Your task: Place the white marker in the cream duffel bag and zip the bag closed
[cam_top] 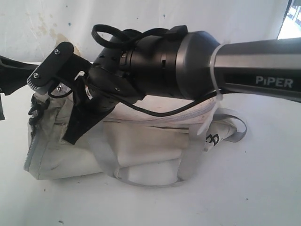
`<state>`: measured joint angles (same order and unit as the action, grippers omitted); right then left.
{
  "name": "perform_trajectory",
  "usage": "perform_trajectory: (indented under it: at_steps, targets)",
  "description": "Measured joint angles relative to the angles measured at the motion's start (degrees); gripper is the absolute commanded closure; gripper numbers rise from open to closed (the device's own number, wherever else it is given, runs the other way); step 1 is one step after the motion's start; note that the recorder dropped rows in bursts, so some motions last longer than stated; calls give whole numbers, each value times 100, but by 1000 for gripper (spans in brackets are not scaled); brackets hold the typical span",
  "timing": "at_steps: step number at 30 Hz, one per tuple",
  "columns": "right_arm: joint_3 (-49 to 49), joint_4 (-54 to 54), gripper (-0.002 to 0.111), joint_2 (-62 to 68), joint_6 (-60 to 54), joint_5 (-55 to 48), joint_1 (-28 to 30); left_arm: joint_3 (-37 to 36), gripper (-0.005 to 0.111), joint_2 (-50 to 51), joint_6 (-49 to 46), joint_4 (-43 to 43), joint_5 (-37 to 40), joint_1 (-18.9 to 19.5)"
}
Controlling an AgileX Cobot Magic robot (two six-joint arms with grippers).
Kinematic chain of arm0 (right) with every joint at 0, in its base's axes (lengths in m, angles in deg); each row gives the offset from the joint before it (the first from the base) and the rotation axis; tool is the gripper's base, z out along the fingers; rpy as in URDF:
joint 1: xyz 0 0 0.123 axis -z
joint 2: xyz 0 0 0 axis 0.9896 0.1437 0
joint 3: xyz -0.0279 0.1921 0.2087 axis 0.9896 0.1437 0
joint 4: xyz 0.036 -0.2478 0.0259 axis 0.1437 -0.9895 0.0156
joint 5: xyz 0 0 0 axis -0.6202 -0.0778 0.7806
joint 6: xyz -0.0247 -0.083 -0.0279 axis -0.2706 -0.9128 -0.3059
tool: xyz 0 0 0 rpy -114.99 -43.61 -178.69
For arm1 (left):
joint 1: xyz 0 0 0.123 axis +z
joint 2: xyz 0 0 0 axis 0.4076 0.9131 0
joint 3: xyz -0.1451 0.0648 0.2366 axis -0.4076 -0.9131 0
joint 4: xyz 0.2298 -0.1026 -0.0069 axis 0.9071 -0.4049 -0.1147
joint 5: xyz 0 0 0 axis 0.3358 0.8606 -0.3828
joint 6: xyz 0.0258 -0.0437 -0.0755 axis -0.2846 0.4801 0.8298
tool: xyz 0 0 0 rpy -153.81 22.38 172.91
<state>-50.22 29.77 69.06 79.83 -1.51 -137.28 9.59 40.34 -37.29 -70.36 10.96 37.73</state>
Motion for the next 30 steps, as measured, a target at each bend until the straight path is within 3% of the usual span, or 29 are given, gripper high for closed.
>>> perform_trajectory:
  at_steps: [13, 25, 30]
  targets:
    - [111, 48, 108, 0, -487, 104, -9, 0, 107, 75, 316, 59, -427, 12]
    - [111, 258, 108, 0, -2081, 242, -41, 193, 107, 116, 641, 334, -221, 507]
    - [111, 281, 108, 0, -2518, 212, -41, 415, 107, 125, 619, 347, -565, 584]
